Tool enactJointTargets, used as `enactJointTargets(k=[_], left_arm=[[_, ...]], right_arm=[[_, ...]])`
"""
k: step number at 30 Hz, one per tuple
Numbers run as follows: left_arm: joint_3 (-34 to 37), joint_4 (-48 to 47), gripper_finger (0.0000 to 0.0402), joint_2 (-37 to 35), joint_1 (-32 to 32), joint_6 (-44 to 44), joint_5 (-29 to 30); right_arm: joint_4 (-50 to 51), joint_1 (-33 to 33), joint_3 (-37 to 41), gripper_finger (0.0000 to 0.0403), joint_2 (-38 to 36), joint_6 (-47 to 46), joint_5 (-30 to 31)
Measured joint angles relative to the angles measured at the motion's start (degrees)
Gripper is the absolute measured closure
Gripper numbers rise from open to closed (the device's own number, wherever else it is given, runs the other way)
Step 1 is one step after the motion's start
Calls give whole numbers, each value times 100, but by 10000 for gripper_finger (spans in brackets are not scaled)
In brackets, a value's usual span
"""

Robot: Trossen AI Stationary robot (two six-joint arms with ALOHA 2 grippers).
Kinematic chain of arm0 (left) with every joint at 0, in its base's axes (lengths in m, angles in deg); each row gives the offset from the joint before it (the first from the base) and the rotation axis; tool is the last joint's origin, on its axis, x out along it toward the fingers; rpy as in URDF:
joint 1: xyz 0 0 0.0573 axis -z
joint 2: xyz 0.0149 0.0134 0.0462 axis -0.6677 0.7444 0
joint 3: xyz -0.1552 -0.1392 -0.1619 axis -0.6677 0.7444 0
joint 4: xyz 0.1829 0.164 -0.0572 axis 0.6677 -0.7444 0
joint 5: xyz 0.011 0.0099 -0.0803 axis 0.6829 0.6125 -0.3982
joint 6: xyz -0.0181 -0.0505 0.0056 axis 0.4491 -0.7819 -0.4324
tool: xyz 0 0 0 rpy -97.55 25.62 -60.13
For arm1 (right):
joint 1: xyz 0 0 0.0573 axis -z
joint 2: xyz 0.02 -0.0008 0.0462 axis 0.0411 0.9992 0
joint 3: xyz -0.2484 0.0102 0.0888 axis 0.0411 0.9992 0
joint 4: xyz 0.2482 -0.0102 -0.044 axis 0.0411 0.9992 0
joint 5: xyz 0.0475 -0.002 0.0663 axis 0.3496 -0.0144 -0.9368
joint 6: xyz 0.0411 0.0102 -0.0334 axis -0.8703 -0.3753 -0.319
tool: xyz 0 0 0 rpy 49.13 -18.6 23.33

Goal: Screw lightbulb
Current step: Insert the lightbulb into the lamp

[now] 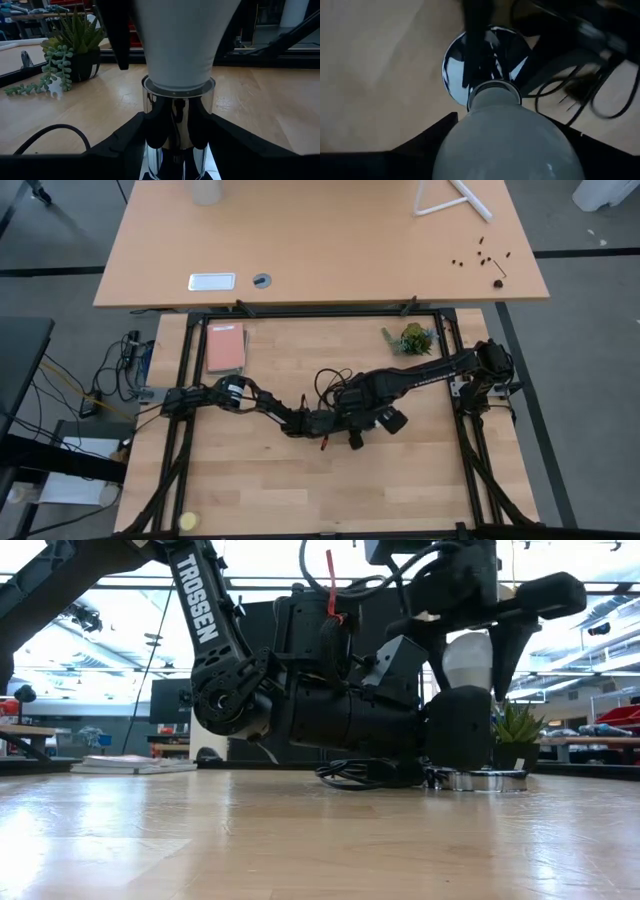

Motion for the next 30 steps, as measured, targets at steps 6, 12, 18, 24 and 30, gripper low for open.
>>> enactJointTargets(k=[6,12,18,24,30], left_arm=[[2,1,202,0,0,0,9],[2,6,202,0,4,2,-28],[2,7,202,0,4,2,-27],[0,10,202,0,-3,1,33],[0,-2,202,0,-11,-15,38]], right_arm=[[-157,3,4,152,0,-2634,-148],[-268,1,4,141,0,-5453,-208],[-274,-1,4,146,0,-7170,-206],[-234,32,4,79,0,-4646,-184],[-213,30,4,35,0,-900,-147]])
